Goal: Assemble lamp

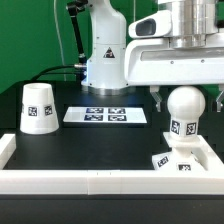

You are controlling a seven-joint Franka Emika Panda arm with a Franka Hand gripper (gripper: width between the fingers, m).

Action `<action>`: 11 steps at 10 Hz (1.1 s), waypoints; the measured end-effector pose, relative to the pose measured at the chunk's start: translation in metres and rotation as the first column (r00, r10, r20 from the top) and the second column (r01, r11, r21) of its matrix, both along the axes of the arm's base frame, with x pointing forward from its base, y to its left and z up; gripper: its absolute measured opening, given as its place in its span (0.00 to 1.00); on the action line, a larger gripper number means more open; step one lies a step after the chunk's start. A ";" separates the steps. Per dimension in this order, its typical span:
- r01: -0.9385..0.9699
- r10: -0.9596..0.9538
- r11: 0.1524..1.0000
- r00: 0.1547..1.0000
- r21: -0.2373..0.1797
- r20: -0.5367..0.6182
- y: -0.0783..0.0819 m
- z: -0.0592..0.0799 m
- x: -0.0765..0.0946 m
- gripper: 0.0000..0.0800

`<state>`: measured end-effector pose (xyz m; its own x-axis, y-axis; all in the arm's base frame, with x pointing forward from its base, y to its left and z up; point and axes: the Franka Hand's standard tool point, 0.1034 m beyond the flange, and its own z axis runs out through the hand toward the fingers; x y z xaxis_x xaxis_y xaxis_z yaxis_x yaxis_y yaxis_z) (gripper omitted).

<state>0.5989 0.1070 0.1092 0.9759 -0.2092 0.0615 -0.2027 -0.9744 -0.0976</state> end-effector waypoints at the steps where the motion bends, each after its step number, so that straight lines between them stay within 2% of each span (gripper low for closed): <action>1: -0.079 0.079 0.997 0.997 -0.008 0.007 0.000 0.000 0.000 0.87; 3: -0.271 0.272 0.962 0.962 -0.043 0.019 0.000 0.000 0.000 0.87; 6: -0.505 0.509 0.857 0.861 -0.104 0.011 -0.001 0.001 0.001 0.87; 8: -0.662 0.667 0.738 0.745 -0.133 -0.004 -0.003 0.001 0.002 0.87; 10: -0.736 0.742 0.661 0.670 -0.145 -0.015 -0.005 0.001 0.002 0.87; 11: -0.789 0.796 0.594 0.605 -0.159 -0.030 -0.005 0.001 0.002 0.87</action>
Offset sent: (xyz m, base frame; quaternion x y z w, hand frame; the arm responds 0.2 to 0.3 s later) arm -0.0022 0.0040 0.0049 -0.0326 0.0091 -0.2626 0.9643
